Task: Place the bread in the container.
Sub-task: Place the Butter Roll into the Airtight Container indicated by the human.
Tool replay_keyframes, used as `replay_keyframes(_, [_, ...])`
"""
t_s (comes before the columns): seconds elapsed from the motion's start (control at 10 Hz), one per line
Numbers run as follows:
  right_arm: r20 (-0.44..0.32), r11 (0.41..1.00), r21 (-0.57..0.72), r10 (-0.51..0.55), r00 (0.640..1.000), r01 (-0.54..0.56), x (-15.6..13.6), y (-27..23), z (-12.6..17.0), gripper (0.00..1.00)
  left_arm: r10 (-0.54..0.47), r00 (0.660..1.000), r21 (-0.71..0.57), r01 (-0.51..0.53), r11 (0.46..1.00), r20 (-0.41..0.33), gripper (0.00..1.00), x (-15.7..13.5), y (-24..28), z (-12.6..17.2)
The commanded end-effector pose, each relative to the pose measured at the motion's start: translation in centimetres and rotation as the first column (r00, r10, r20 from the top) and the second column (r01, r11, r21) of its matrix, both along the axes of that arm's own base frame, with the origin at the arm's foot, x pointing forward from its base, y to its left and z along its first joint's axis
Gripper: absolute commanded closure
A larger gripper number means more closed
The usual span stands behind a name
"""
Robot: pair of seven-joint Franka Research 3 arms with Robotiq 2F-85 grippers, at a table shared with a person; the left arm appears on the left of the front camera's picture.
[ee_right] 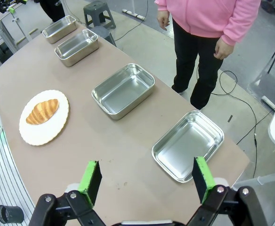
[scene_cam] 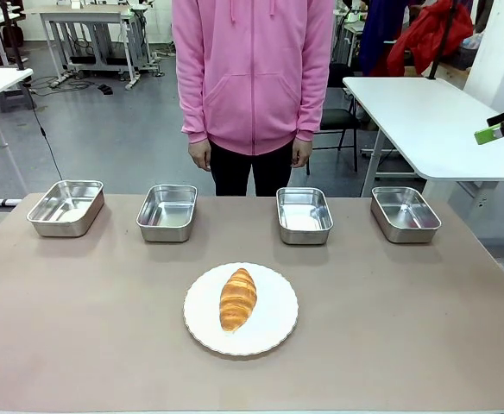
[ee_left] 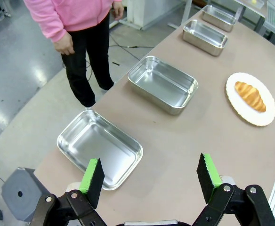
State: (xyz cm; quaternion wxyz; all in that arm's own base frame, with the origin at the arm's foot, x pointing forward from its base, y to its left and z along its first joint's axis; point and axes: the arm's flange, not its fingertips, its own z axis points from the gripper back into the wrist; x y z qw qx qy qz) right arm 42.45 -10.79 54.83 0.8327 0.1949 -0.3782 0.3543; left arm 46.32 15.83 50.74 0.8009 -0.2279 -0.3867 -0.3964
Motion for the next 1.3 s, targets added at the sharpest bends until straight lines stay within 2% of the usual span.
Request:
replay_keyframes(0.0, [0.007, 1.0, 0.01, 0.005, 1.0, -0.005, 0.09, 0.03, 0.01, 0.0, -0.001, 1.0, 0.004, 0.001, 1.0, 0.002, 0.0, -0.01, -0.07, 0.07])
replay_keyframes(1.2, [0.007, 1.0, 0.01, 0.005, 1.0, -0.005, 0.09, 0.03, 0.01, 0.0, -0.001, 1.0, 0.004, 0.001, 1.0, 0.002, 0.0, -0.01, -0.07, 0.07])
